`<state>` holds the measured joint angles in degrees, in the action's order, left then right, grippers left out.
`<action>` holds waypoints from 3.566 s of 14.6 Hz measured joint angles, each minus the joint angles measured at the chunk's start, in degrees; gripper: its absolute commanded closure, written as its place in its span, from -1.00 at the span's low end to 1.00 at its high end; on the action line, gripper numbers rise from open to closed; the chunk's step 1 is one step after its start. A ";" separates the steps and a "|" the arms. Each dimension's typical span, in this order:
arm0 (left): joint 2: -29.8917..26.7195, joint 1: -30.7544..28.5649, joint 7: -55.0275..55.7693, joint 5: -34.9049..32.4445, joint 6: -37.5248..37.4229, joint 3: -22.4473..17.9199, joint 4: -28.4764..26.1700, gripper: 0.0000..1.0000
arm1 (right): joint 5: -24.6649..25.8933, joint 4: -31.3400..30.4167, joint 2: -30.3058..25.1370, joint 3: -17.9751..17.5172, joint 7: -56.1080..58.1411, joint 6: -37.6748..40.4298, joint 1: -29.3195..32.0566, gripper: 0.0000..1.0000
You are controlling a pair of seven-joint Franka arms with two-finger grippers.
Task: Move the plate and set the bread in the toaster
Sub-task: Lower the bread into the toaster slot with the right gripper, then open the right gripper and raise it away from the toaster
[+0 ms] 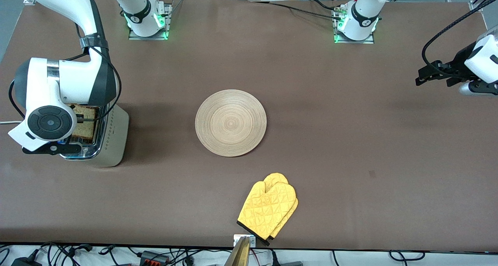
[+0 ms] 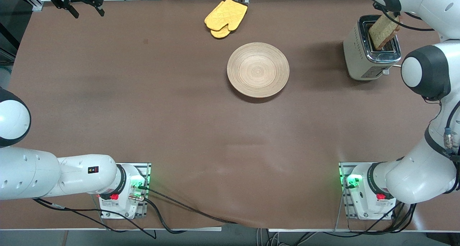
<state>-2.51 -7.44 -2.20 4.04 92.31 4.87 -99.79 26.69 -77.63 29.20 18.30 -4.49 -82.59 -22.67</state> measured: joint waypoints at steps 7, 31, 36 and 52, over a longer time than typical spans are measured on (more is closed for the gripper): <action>0.00 0.00 0.00 0.00 -0.04 0.00 0.00 -1.00 | -1.28 -1.23 0.25 -0.07 -0.02 -0.31 -0.04 1.00; 0.60 0.00 0.72 0.00 0.26 0.10 1.94 -1.00 | -22.26 -0.75 -9.46 0.41 -3.72 -3.63 -0.59 -1.00; 1.07 0.00 0.77 0.00 -0.04 0.10 2.28 -1.00 | -28.38 1.79 -9.73 0.46 -3.72 -3.73 0.77 -1.00; 3.79 -0.05 0.86 -3.73 -2.18 0.44 6.11 -1.00 | -28.81 -2.09 -15.74 -14.06 3.52 -9.03 22.20 -1.00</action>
<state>1.29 -7.49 -1.35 0.31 90.13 5.30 -93.68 -2.13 -79.72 13.46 4.24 -0.97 -91.63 -0.46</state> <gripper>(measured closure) 0.000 0.000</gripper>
